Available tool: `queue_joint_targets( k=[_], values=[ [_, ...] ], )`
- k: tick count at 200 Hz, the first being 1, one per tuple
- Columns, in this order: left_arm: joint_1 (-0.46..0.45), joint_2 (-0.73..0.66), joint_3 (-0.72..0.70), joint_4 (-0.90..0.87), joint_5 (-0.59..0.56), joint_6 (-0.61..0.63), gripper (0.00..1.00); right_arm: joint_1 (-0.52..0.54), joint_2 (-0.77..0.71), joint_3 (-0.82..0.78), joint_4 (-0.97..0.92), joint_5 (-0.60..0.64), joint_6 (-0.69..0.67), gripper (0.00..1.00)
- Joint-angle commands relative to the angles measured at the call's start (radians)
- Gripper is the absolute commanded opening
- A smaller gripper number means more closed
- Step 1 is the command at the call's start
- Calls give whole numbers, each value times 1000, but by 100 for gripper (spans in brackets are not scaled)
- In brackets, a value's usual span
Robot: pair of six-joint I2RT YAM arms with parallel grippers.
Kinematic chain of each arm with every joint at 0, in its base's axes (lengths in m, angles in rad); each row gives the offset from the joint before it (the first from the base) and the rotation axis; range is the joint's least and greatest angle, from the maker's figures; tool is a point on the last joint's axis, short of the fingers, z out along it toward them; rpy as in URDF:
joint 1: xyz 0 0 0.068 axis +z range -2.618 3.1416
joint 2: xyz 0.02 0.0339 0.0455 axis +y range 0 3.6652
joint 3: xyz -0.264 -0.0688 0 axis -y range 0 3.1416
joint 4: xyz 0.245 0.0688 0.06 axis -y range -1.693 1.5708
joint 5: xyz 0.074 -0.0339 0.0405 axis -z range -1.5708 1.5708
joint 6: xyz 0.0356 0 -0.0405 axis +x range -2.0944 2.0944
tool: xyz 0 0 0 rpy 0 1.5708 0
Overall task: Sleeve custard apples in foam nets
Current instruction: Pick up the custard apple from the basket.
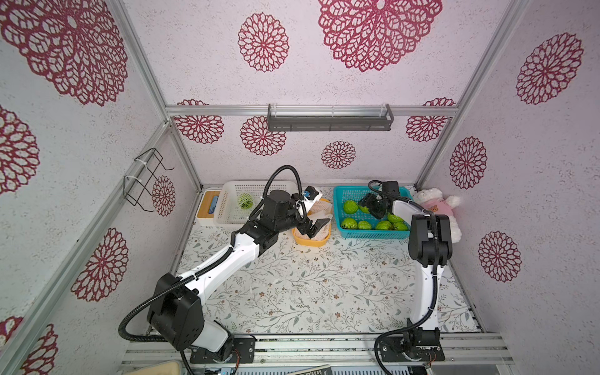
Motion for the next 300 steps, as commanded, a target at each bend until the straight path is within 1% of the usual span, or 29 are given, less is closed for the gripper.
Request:
queue_joint_targets(
  k=[1, 24, 55, 99, 123, 134, 167, 184, 207, 233, 250, 271, 300],
  values=[
    [-9, -13, 7, 1, -12, 17, 97, 2, -81, -61, 59, 9, 11, 65],
    [-9, -19, -3, 22, -22, 12, 97, 3, -150, -135, 86, 25, -2, 61],
    [-10, -33, -26, 70, -39, 1, 97, 4, -241, -209, 97, 36, -40, 58],
    [-9, -55, -67, 131, -58, 8, 97, 5, -375, -280, 97, 3, -97, 56],
    [-9, -75, -83, 158, -57, 26, 97, 8, -472, -323, 108, -77, -101, 55],
    [-8, -86, -88, 156, -46, 53, 97, 13, -526, -344, 109, -113, -110, 54],
    [-8, -98, -97, 165, 37, 123, 97, 44, -665, -375, 93, -227, -134, 53],
    [-8, -81, -89, 200, 99, 144, 97, 71, -722, -377, 89, -315, -141, 53],
    [-5, -47, -66, 256, 160, 142, 97, 111, -803, -393, 82, -414, -156, 52],
    [9, -9, -49, 331, 231, 94, 97, 153, -896, -426, 84, -517, -155, 52],
    [9, 16, -17, 336, 266, 76, 97, 178, -939, -444, 81, -562, -151, 51],
    [1, 39, 4, 357, 265, 71, 97, 214, -974, -456, 78, -592, -148, 52],
    [-19, 50, -4, 421, 217, 71, 97, 249, -995, -457, 76, -611, -137, 52]
  ],
)
